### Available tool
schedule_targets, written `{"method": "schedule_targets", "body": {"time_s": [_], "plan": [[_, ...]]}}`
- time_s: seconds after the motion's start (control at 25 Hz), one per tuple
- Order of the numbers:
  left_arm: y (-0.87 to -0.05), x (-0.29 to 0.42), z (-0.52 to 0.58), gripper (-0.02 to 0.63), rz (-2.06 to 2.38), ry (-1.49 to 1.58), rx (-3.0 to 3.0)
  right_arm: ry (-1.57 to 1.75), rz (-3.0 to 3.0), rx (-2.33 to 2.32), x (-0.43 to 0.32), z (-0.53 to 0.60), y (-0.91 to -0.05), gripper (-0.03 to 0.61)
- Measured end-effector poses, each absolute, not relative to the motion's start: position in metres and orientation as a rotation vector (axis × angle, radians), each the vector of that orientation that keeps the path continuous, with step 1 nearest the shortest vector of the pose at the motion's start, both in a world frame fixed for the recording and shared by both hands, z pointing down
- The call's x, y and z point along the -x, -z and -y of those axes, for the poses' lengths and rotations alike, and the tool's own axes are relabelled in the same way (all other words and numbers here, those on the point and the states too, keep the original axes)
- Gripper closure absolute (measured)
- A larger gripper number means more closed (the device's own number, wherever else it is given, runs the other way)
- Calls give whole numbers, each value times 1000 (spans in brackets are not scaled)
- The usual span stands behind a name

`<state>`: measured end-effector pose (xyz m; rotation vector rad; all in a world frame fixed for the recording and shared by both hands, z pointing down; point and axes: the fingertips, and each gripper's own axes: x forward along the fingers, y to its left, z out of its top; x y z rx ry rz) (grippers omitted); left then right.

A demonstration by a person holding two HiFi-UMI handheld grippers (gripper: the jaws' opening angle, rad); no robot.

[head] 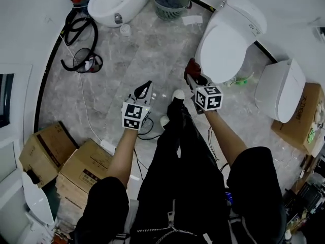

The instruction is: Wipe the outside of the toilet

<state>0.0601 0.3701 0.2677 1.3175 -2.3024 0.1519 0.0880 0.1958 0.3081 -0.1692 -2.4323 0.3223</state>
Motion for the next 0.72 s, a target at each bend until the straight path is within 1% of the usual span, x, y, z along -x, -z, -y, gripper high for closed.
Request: {"method": "schedule_targets", "body": {"time_s": [0.2, 0.32, 0.44, 0.72], "plan": [[-205, -14, -356, 609, 2347, -152, -1384, -303, 2537, 155, -58, -199, -249, 485], [-185, 19, -339, 609, 2334, -166, -1444, -293, 2565, 112, -34, -192, -235, 485], [-165, 59, -314, 609, 2320, -184, -1528, -312, 2632, 2, -1, -172, -219, 485], [-129, 144, -258, 609, 2252, -213, -1675, -334, 2756, -255, 51, -124, -173, 485]]}}
